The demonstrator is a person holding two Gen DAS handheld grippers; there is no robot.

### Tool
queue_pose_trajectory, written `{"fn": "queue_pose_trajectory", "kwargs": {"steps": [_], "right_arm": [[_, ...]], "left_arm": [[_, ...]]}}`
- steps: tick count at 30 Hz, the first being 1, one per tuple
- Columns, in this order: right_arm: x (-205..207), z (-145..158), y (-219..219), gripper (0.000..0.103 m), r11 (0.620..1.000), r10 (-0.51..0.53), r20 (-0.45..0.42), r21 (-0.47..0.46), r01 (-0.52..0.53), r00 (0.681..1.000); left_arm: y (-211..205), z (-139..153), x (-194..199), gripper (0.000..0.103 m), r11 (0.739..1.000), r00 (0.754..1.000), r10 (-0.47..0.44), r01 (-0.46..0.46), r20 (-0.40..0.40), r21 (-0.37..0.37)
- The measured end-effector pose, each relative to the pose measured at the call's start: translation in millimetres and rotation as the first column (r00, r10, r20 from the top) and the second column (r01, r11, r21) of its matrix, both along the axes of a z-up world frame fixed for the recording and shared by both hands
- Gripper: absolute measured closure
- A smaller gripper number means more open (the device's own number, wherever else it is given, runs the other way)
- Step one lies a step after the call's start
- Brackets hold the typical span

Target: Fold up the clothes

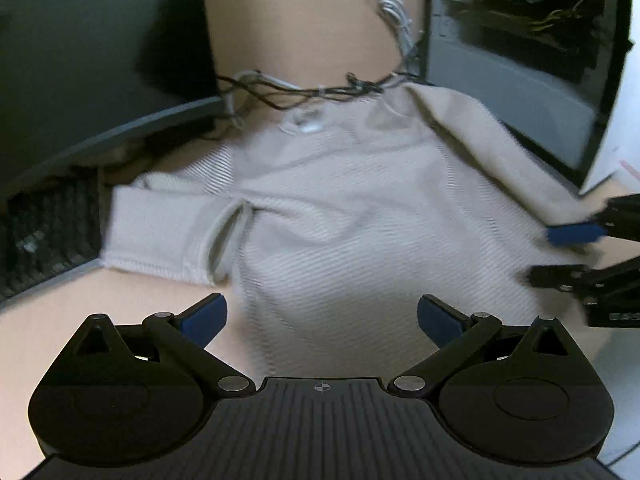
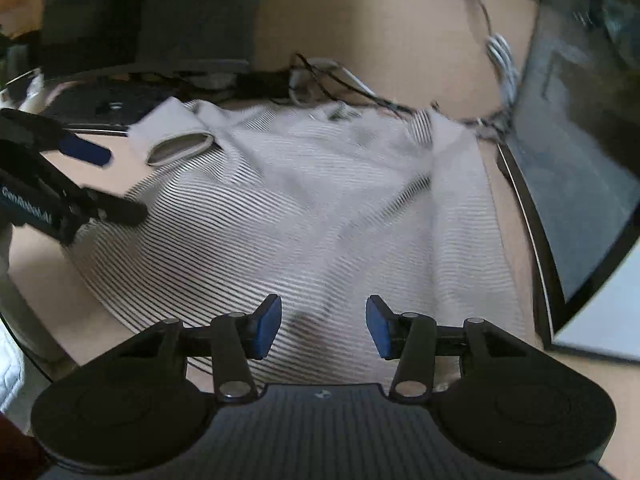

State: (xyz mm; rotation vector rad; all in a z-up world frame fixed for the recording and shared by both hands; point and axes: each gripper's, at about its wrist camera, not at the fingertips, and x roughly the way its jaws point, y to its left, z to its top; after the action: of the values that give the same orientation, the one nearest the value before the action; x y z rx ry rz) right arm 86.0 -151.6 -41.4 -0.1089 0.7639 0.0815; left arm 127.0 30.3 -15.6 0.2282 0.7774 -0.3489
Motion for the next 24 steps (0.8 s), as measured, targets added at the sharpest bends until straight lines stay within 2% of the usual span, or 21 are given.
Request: {"fn": "queue_pose_trajectory", "kwargs": {"steps": [7,13,16,20,22,24], "right_arm": [[6.6,10.6,9.2,0.055,0.997,-0.081,0.013,0.004,0.080,0.997],[13.1,24.5,26.6,0.054,0.986,-0.164,0.010,0.007,0.164,0.986],[18.5,30.7,32.4,0.052,0.989,-0.148,0.025,0.006,0.148,0.989],[31.2,36.0,34.9,0.047,0.994,-0.104,0.042,0.015,0.104,0.994],[37.5,38.6,36.1,0.047,0.997,-0.082,0.051,0.019,0.081,0.995],[43.8,41.2,37.3,0.047,0.998,-0.060,0.060,0.022,0.059,0.996]], "left_arm": [[32.3,-2.9,22.9,0.004,0.996,0.998,0.018,-0.024,0.063,0.082],[60.0,-7.1,51.3,0.014,0.998,0.997,0.023,-0.027,0.070,0.059],[66.6,-12.3,67.2,0.020,0.998,0.997,0.040,-0.044,0.073,0.053],[71.6,-11.7,77.8,0.026,0.998,0.995,0.070,-0.069,0.077,-0.009],[67.1,-12.7,81.5,0.026,0.998,0.993,0.061,-0.063,0.096,0.012],[60.4,-13.0,83.7,0.037,0.998,0.993,0.051,-0.055,0.106,0.035]]}}
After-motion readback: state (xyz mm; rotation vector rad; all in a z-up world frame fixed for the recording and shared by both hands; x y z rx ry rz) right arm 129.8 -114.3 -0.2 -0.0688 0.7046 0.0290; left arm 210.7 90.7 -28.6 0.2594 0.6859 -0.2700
